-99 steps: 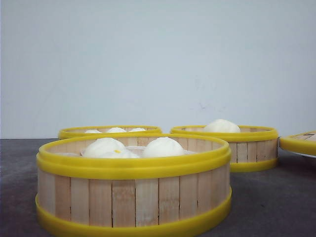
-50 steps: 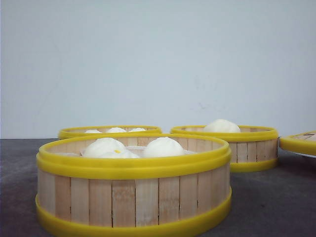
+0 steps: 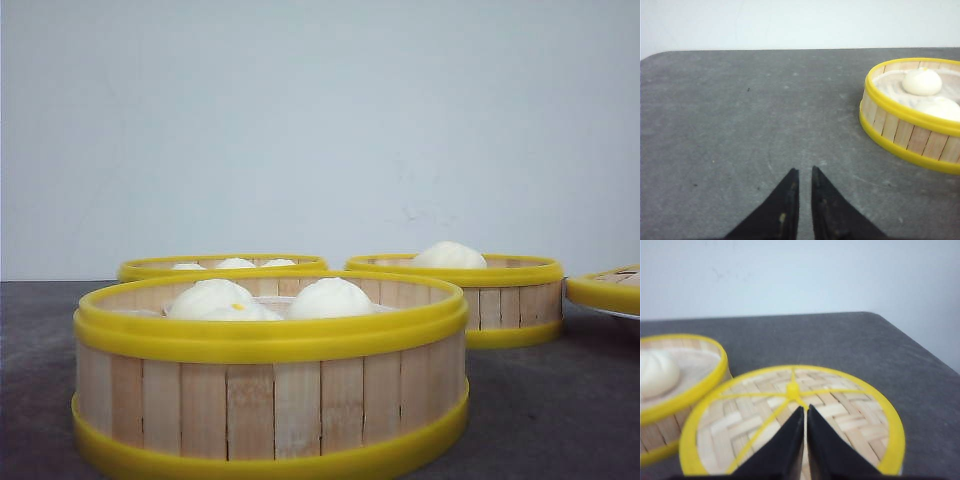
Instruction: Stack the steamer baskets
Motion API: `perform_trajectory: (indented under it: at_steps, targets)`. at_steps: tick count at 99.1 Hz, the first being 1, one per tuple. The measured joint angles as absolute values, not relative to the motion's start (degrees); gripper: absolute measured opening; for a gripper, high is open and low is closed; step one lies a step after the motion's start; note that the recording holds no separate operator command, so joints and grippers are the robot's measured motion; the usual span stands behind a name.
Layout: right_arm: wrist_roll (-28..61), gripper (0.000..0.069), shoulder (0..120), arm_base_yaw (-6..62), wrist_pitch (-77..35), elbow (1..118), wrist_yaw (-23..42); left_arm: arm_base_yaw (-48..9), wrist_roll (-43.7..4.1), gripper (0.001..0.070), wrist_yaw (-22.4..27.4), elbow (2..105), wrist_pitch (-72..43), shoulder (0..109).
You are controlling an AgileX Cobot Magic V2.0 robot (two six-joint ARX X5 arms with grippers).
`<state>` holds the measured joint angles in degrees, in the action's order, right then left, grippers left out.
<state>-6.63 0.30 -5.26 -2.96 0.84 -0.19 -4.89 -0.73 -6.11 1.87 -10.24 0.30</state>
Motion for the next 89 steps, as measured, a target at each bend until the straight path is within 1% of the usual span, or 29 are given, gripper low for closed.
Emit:
perform_trajectory:
  at_steps: [13,24,42,57,68,79,89]
  targets:
    - [-14.2,0.0005,0.3,-5.3,-1.9,0.8,-2.9,-4.9,-5.6,0.0017,-6.1,1.9,-10.2,0.3]
    - [-20.0,0.0005,0.3,-5.2,-2.3,0.8,-3.4,-4.9,-8.7,0.0017,-6.1,1.9,-10.1,0.3]
    - [-25.3,0.0005,0.3,-5.2,-2.4,0.8,-3.5,-4.9,-10.8,0.0017,-6.1,1.9,-10.2,0.3]
    - [-30.0,0.0005,0.3,-5.2,-2.3,0.8,-5.4,-4.9,-15.8,0.0017,-6.1,1.9,-9.5,0.3]
    - [-33.6,0.0005,0.3,-5.2,-3.5,1.2,-5.9,-4.9,-18.1,0.0017,-6.1,1.9,-8.2,0.3]
    - [-35.5,0.0005,1.0,-5.2,-7.3,4.4,-5.6,-4.9,-20.0,0.0017,-6.1,3.1,-9.0,0.6]
    - [-35.6,0.0005,3.3,-5.2,-9.2,10.2,-4.3,-4.9,-20.9,0.0017,-6.1,7.6,-8.9,2.5]
